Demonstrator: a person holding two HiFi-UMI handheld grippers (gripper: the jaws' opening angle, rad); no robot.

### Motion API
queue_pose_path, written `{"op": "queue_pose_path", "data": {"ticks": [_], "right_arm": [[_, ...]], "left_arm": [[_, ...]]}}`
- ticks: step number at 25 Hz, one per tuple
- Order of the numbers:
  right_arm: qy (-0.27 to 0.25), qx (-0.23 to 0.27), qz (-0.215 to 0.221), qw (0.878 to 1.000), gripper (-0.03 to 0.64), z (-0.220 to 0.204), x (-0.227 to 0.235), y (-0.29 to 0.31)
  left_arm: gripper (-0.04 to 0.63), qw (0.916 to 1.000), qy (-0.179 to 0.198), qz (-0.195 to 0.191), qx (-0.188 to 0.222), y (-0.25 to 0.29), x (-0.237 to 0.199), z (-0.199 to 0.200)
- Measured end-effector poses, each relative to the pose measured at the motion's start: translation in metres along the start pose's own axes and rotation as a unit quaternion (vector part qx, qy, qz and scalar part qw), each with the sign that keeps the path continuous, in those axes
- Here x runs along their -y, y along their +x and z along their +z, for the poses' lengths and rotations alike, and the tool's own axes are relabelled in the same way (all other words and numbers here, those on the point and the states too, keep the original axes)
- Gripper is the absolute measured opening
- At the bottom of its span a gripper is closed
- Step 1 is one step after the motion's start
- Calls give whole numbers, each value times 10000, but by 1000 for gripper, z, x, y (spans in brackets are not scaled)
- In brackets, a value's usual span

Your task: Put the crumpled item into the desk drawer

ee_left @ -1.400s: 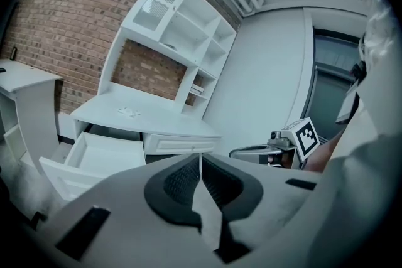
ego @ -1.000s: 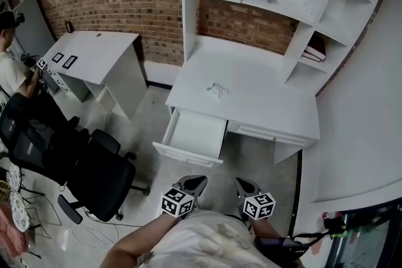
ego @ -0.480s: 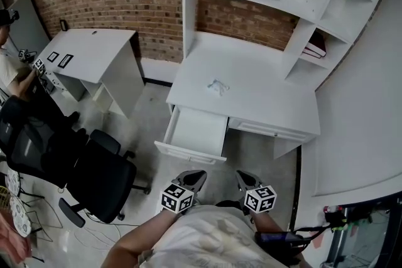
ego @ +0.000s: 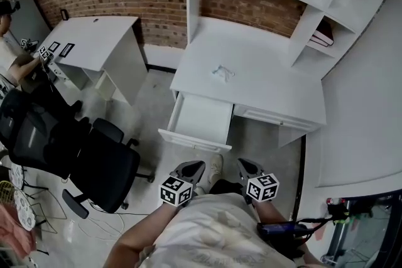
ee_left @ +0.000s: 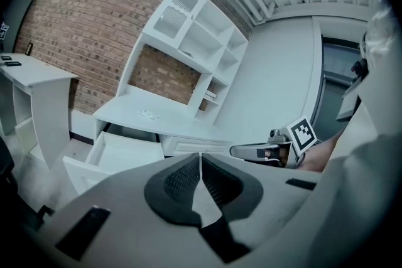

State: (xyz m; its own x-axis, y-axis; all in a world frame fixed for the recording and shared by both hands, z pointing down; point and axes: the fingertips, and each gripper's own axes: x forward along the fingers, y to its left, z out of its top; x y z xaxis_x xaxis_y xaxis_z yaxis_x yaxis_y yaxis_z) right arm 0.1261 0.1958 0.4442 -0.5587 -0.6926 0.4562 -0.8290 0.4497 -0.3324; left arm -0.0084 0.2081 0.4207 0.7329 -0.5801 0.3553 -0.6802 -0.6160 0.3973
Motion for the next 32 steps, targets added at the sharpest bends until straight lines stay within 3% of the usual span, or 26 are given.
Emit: {"op": "queue_pose_path", "data": {"ticks": [15, 32], "right_arm": [[164, -82, -81, 9998, 23, 10, 24, 29], [233, -171, 2, 9996, 23, 51, 69, 79]], "left_arm": [[29, 9998, 61, -25, -202, 25, -18, 13], [29, 9991, 66, -21, -420, 81, -46, 44]]}}
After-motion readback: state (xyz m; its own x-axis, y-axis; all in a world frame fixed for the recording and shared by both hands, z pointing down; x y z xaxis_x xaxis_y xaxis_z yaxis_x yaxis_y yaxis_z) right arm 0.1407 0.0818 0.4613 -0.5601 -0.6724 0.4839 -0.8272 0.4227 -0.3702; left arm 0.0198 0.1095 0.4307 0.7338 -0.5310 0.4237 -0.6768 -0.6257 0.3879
